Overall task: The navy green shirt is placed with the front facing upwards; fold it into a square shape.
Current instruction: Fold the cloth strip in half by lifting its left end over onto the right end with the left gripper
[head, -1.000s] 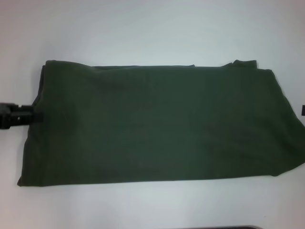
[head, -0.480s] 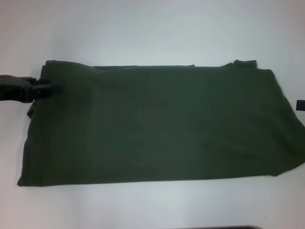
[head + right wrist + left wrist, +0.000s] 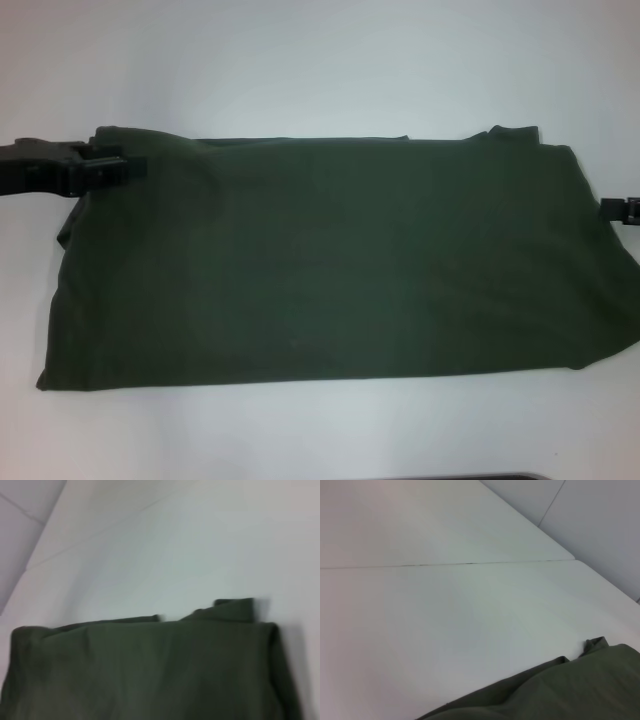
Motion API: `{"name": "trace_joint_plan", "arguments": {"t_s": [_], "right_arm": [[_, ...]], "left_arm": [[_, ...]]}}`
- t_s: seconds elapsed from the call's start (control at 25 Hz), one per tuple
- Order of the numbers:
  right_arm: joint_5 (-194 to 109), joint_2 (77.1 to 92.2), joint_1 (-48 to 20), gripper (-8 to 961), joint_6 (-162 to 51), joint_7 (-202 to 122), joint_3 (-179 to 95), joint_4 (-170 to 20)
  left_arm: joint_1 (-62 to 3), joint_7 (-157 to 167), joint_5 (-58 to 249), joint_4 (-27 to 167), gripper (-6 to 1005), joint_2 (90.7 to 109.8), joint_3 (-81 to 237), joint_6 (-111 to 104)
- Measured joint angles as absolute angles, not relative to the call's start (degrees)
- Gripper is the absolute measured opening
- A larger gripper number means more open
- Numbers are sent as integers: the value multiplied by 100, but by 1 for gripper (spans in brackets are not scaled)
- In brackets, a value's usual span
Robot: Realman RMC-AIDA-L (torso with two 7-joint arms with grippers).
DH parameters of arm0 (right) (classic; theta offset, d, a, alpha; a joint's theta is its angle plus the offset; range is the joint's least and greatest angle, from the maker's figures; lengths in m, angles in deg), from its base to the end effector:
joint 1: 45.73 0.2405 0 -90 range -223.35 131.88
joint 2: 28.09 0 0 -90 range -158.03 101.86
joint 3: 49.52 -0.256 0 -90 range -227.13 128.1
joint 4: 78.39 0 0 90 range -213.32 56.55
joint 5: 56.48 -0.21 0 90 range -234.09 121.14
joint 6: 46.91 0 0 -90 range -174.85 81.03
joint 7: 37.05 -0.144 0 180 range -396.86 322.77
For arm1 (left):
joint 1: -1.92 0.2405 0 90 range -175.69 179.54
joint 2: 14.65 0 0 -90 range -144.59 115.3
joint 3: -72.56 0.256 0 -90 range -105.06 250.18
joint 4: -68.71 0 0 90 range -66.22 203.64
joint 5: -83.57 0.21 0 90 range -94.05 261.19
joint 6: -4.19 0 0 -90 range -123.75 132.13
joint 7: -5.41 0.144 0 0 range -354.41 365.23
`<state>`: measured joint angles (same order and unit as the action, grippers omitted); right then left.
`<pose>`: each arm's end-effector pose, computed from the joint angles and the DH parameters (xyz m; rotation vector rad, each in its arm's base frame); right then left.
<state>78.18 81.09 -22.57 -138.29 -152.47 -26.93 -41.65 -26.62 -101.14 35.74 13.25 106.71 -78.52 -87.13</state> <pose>0.3749 0.2810 0.0820 -2.2032 1.6943 0.4748 -0.2910 0.3281 0.0471 -2.4961 -1.1436 -0.4499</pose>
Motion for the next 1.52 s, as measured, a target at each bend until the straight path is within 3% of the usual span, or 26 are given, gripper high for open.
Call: {"name": "trace_joint_plan", "arguments": {"t_s": [0.48,1.52], "right_arm": [[7817,8106,-2116,779,-14215,-15208,-2444,-4315],[8301,8043,-2500,776,-14605,-15123,-2846,-4281]], "left_arm": [[-2697,-10063,3559,1389,449,10706,-7849,-8605],[-2750,-9944,3559,1624,449,10717,-7844,-8535]]}}
